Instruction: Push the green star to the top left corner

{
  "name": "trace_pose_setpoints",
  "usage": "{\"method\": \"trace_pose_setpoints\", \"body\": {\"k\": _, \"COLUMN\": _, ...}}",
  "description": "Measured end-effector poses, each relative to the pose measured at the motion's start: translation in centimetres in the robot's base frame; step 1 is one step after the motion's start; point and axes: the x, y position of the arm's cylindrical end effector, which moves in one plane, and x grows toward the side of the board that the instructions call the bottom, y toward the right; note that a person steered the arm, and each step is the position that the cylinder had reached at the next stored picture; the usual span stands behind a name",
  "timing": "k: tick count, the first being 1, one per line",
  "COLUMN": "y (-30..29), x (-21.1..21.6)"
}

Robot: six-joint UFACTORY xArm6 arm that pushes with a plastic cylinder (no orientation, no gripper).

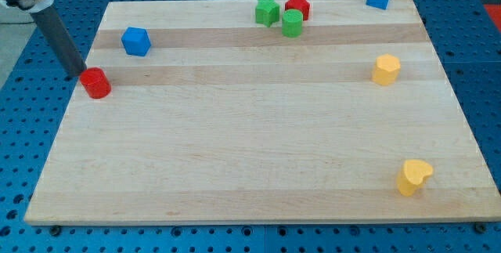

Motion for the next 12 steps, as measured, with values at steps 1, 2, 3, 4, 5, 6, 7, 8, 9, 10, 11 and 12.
{"method": "trace_pose_setpoints", "body": {"k": 1, "y": 0.0, "x": -8.9}}
{"method": "trace_pose_setpoints", "body": {"k": 2, "y": 1.1, "x": -17.3}}
{"method": "trace_pose_setpoints", "body": {"k": 3, "y": 10.7, "x": -17.8}}
{"method": "trace_pose_setpoints", "body": {"k": 4, "y": 17.4, "x": -12.9}}
{"method": "trace_pose_setpoints", "body": {"k": 5, "y": 23.5, "x": -6.6}}
{"method": "trace_pose_setpoints", "body": {"k": 6, "y": 32.1, "x": -3.1}}
{"method": "trace_pose_setpoints", "body": {"k": 7, "y": 39.1, "x": -4.2}}
{"method": "trace_pose_setpoints", "body": {"k": 8, "y": 40.8, "x": -9.2}}
{"method": "trace_pose_setpoints", "body": {"k": 9, "y": 38.7, "x": -10.3}}
{"method": "trace_pose_setpoints", "body": {"k": 10, "y": 35.4, "x": -11.1}}
{"method": "trace_pose_setpoints", "body": {"k": 11, "y": 34.6, "x": -11.2}}
{"method": "trace_pose_setpoints", "body": {"k": 12, "y": 34.5, "x": -12.6}}
